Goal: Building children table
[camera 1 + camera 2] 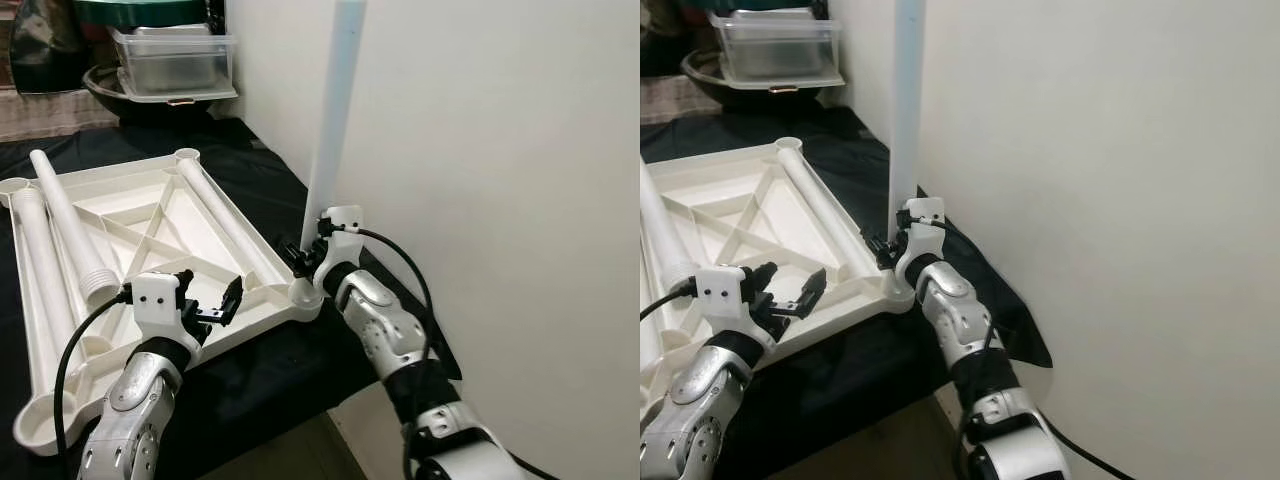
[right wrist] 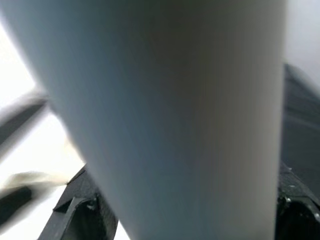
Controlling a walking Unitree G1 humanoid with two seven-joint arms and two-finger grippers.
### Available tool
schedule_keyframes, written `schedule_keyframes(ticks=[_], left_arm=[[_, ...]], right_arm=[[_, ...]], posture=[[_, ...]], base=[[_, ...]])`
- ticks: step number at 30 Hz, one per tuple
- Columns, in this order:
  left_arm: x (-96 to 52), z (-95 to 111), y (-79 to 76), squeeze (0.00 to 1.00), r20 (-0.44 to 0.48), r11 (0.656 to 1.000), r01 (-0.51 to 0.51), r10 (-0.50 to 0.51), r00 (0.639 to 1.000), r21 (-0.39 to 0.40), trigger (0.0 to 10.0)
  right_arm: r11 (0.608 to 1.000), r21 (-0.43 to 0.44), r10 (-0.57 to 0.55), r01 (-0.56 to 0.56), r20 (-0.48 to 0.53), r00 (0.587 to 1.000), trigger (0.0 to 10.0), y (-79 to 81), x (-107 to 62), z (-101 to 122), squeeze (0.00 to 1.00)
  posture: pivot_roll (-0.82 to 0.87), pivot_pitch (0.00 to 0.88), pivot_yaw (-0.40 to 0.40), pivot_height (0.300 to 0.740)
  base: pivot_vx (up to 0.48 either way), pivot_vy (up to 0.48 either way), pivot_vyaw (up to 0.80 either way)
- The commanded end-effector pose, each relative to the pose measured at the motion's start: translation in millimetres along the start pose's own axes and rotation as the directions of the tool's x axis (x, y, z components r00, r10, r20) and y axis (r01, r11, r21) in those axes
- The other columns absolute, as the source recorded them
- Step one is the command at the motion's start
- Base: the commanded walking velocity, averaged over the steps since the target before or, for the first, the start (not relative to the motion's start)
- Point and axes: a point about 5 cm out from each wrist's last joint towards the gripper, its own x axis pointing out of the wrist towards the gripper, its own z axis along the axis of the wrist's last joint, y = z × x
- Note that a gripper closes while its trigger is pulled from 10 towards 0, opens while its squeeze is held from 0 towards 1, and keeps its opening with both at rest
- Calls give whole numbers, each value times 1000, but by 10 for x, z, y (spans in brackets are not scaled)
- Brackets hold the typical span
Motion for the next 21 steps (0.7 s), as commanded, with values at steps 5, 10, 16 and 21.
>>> schedule_keyframes(ticks=[5,10,16,21], left_arm=[[-9,-19,0,0,-7,1000,3,-3,1000,-4,10000],[-10,-23,-1,0,-8,1000,0,0,1000,-3,10000],[-16,-29,6,0,-11,1000,-4,4,1000,-1,10000],[-20,-34,10,0,-11,1000,-3,3,1000,-1,10000]], right_arm=[[797,-41,601,-602,-35,798,10000,599,-166,71,0],[765,-48,636,-643,-107,764,10000,639,-170,-97,0],[982,-121,125,-145,-161,979,0,210,95,-245,0],[919,-153,-386,363,-169,907,0,-220,47,-301,0]], posture=[[119,0,-137,740],[137,0,-145,740],[137,0,-143,740],[134,0,-142,740]], base=[[0,0,0],[0,0,0],[0,0,0],[0,0,0]])
